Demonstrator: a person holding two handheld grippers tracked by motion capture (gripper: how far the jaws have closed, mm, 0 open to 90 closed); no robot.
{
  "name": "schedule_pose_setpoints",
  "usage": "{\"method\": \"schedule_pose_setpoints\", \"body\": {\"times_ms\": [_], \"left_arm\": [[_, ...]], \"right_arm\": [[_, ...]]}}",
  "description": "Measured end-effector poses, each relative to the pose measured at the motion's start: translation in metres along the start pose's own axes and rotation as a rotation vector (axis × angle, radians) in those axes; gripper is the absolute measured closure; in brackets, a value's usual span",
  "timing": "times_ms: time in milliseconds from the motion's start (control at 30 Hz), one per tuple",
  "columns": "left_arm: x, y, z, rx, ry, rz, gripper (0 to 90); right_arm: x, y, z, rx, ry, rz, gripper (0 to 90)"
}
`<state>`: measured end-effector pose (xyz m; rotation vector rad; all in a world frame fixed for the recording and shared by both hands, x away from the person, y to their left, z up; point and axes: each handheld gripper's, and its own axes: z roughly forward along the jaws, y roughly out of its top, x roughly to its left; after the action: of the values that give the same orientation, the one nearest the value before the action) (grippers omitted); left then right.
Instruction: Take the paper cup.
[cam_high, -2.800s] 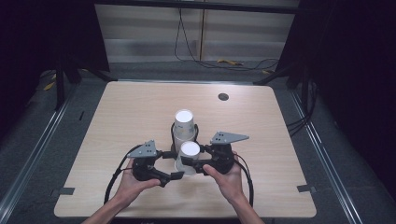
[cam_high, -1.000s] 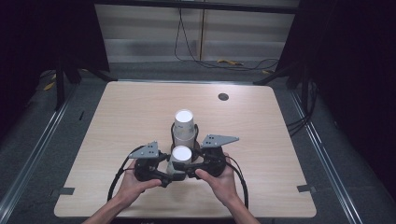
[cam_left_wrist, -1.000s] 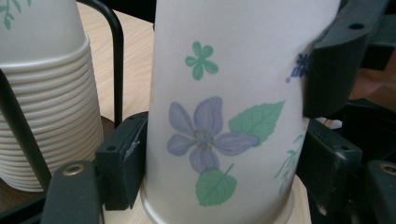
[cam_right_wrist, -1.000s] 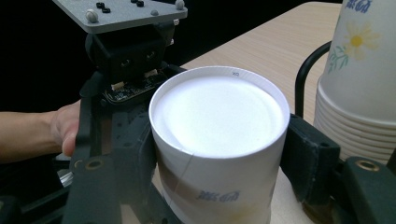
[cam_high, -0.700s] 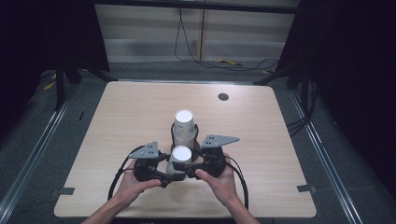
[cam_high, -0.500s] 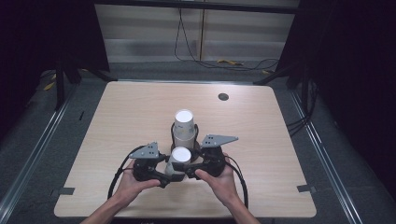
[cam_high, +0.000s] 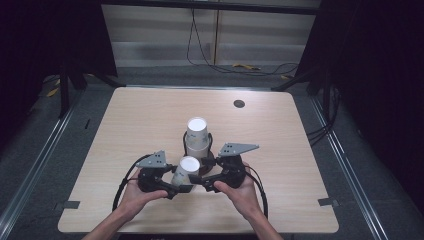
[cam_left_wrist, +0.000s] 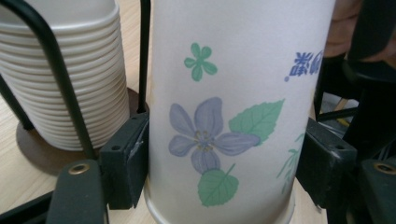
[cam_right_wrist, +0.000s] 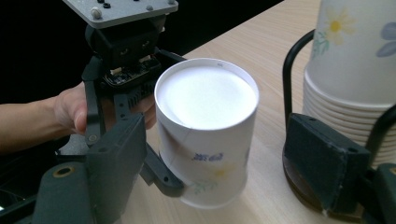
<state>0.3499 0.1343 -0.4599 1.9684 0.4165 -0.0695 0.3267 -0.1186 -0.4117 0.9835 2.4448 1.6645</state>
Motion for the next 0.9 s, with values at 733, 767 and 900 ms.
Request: {"method": "schedule_pose_setpoints", "body": {"times_ms": [733,767,900], "left_arm": [[0.014,0.010,-0.022,0.111,0.065,0.004,28.4],[0.014,0.011,-0.022,0.123,0.065,0.009,28.4],[0.016,0.016,-0.024,0.145,0.060,0.018,28.5]], "right_arm": [[-0.010,-0.001,-0.013,0.096,-0.049,-0.040,20.8],[-0.011,-0.001,-0.013,0.102,-0.047,-0.042,20.6],[-0.012,-0.001,-0.010,0.135,-0.040,-0.051,20.0]]}}
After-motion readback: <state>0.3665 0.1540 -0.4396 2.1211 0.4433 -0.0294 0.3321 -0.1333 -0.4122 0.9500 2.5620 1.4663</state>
